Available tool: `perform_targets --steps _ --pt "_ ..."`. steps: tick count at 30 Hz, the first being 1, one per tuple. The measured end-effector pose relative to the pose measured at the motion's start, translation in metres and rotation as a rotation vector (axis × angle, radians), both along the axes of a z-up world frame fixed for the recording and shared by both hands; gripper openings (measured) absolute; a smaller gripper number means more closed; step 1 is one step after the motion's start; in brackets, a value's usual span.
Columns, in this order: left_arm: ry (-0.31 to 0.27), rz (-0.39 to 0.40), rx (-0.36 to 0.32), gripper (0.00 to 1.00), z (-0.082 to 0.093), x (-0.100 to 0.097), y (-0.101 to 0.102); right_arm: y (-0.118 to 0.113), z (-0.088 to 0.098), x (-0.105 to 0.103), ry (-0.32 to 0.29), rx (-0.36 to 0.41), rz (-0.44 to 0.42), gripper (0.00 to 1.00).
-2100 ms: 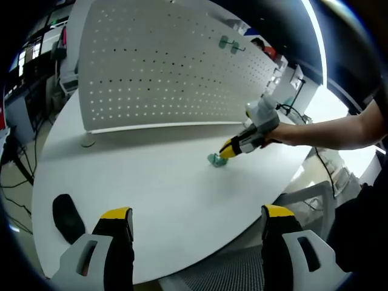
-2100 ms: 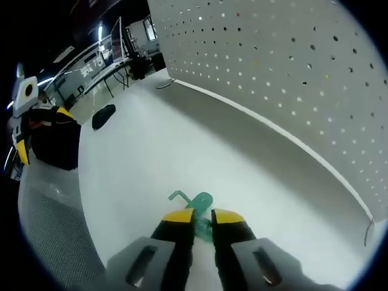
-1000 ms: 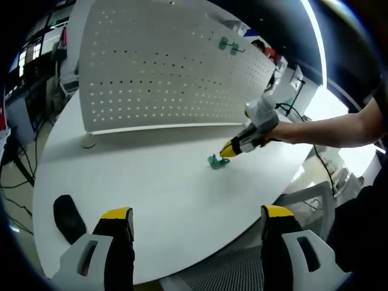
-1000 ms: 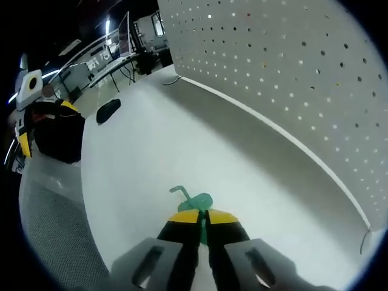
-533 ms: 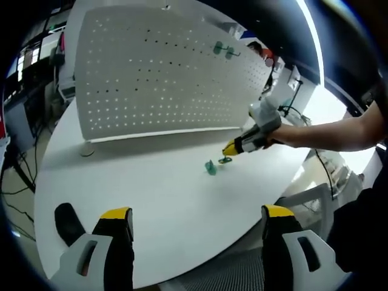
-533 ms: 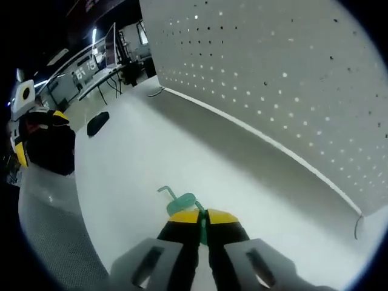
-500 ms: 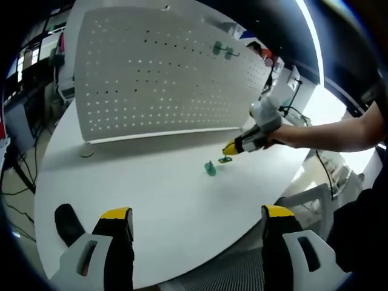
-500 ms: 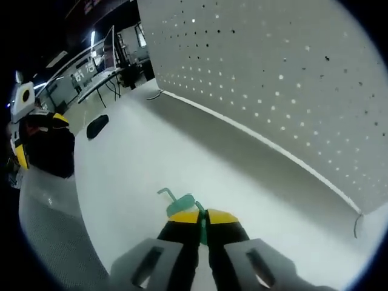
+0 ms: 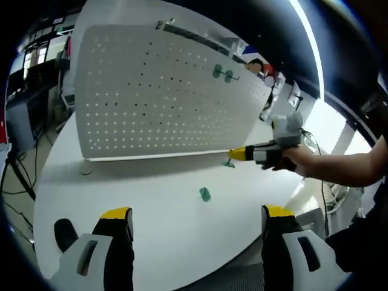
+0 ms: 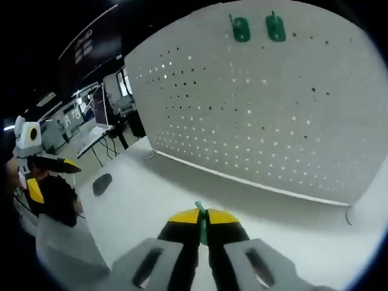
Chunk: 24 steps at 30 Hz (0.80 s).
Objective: Insert the hook assembly into the mounting plate slot until the hook locks in place.
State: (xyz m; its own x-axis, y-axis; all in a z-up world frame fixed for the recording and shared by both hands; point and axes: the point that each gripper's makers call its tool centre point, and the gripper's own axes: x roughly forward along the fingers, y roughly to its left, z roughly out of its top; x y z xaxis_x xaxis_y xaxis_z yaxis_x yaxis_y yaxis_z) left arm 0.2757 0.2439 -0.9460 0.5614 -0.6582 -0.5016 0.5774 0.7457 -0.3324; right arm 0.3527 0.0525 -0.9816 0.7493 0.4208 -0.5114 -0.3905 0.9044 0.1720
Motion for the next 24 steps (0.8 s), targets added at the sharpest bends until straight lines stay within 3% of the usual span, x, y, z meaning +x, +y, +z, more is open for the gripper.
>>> perform_targets --steps 10,16,24 --pt "-0.027 -0.026 -0.001 0.84 0.015 -0.001 -0.026 0.028 0.043 -0.026 -0.081 0.185 -0.050 0.00" --pt "-0.021 -0.031 -0.011 0.79 0.020 -0.004 -0.040 0.050 0.072 -0.044 -0.123 0.334 -0.085 0.00" --pt "0.006 -0.031 -0.073 0.66 0.029 -0.007 -0.057 0.072 0.098 -0.063 -0.176 0.404 -0.088 0.00"
